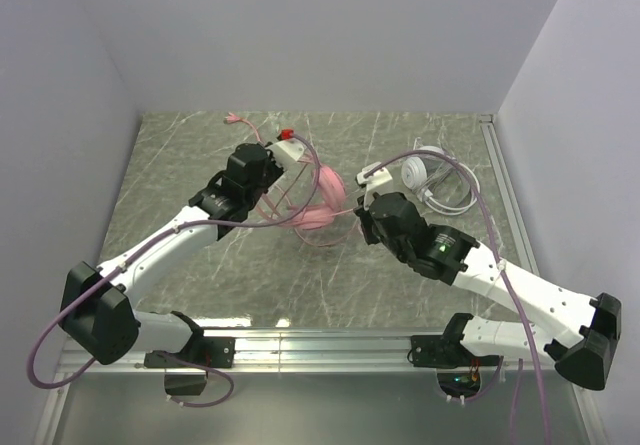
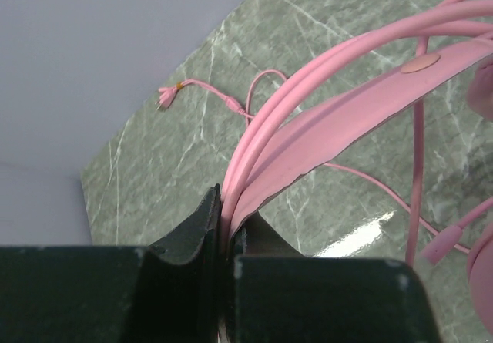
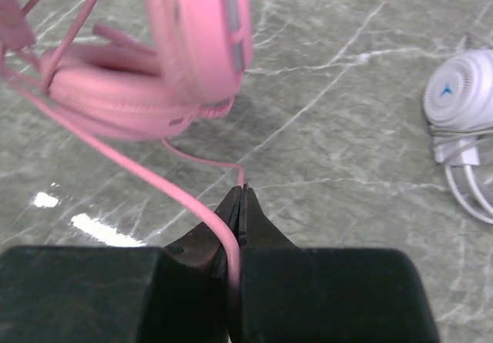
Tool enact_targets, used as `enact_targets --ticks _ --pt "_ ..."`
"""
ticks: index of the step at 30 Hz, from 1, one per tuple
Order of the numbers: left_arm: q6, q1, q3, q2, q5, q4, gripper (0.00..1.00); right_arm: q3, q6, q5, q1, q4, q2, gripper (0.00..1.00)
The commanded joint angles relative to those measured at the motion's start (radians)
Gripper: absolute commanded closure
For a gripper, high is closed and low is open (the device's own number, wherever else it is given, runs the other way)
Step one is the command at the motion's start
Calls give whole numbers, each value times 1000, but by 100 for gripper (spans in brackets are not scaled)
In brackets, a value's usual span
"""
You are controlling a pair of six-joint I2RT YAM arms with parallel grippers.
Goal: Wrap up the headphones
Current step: Wrap the headphone cable with the right arm
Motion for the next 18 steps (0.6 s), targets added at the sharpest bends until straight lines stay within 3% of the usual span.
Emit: enact_targets --ticks 1,18 --pt "124 -18 -7 -27 8 10 100 75 -33 67 -49 6 -11 100" --pt "222 -133 -16 -83 54 -122 100 97 -70 253 -118 18 55 100"
